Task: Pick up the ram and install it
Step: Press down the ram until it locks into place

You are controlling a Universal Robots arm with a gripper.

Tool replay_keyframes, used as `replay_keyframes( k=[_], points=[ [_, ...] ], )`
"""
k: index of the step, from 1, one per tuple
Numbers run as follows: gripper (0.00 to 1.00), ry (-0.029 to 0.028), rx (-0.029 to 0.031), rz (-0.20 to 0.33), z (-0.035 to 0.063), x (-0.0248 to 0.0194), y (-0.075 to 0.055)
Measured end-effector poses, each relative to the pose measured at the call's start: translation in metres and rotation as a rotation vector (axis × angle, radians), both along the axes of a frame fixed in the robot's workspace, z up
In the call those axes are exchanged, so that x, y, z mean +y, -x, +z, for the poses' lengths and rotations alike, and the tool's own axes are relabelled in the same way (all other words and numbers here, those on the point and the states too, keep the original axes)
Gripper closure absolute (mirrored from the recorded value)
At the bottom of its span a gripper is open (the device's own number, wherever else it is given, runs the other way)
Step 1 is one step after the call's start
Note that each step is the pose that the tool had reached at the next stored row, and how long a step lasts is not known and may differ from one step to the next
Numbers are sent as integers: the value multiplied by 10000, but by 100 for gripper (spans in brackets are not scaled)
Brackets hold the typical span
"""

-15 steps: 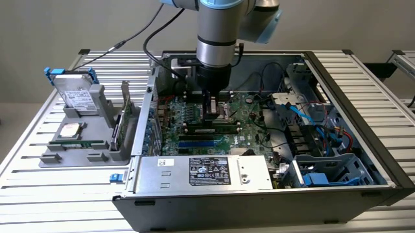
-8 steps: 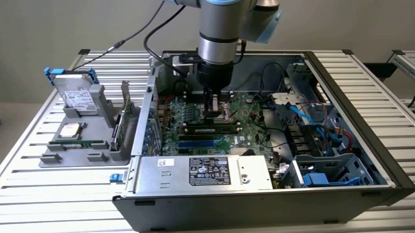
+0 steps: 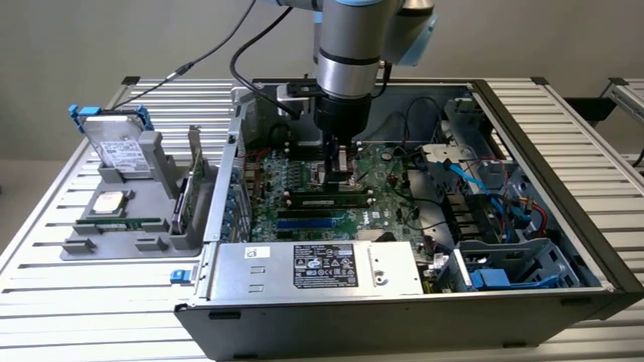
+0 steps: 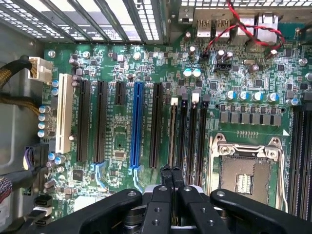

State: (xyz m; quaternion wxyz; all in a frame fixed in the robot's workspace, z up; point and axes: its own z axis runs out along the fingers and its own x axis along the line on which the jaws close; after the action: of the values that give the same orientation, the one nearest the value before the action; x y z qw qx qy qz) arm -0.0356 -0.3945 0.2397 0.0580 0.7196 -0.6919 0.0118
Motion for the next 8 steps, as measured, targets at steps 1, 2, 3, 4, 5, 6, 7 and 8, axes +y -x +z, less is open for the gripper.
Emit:
replay_keyframes(
  k=[1,2,3,4,5,6,7,8],
  points=[
    [90,-5,-1,0,0,0,-6],
    [90,-5,-1,-1,0,0,-5],
    [90,-5,0,-1,0,0,-6],
    [90,-5,0,-1,0,0,-6],
    [90,-4,1,-1,1,0,-6],
    [90,-4,0,-1,1,0,-6],
    [90,-3,1,-1,1,0,-6],
    [90,-4,0,-1,1,0,-6]
  ],
)
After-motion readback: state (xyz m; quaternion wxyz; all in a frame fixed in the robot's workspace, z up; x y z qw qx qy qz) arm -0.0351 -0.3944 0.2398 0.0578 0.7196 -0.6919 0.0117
